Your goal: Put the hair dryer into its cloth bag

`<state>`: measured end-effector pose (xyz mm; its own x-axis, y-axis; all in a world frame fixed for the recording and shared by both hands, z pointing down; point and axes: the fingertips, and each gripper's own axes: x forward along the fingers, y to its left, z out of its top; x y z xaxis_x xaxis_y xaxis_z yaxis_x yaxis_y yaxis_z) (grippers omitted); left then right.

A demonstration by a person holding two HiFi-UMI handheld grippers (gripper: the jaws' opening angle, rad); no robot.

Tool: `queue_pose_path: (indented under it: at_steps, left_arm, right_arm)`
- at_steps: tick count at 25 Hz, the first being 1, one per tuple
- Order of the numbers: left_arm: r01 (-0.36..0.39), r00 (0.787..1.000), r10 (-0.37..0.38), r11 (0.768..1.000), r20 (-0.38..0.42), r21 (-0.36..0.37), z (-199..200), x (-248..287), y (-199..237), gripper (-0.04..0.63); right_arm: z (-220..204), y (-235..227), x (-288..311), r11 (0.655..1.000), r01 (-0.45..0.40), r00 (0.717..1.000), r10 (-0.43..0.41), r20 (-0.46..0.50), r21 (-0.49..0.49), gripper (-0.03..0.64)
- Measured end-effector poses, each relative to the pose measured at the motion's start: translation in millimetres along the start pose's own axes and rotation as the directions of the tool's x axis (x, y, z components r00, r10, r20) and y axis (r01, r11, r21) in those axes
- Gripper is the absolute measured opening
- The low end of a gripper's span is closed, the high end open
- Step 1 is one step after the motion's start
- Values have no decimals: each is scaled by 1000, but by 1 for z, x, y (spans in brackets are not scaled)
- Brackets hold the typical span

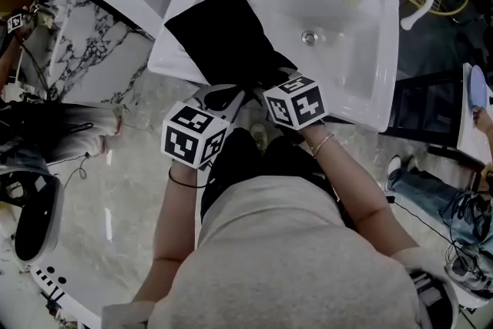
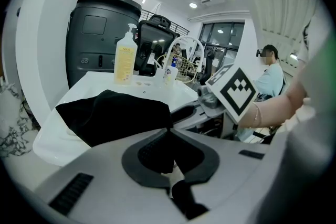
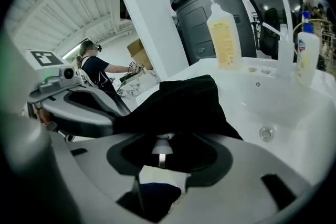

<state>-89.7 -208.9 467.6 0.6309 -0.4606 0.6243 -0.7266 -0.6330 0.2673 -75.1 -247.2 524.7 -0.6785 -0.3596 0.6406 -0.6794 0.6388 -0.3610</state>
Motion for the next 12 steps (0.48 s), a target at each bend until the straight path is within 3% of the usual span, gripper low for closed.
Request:
queue_pose_path:
  at_steps: [12]
  left_arm:
    - [-63,997,63,998,-51,-16,-11,-4,21,15]
  right_arm:
    - [11,-10,31,999,52,986,-53,-158,-11,209]
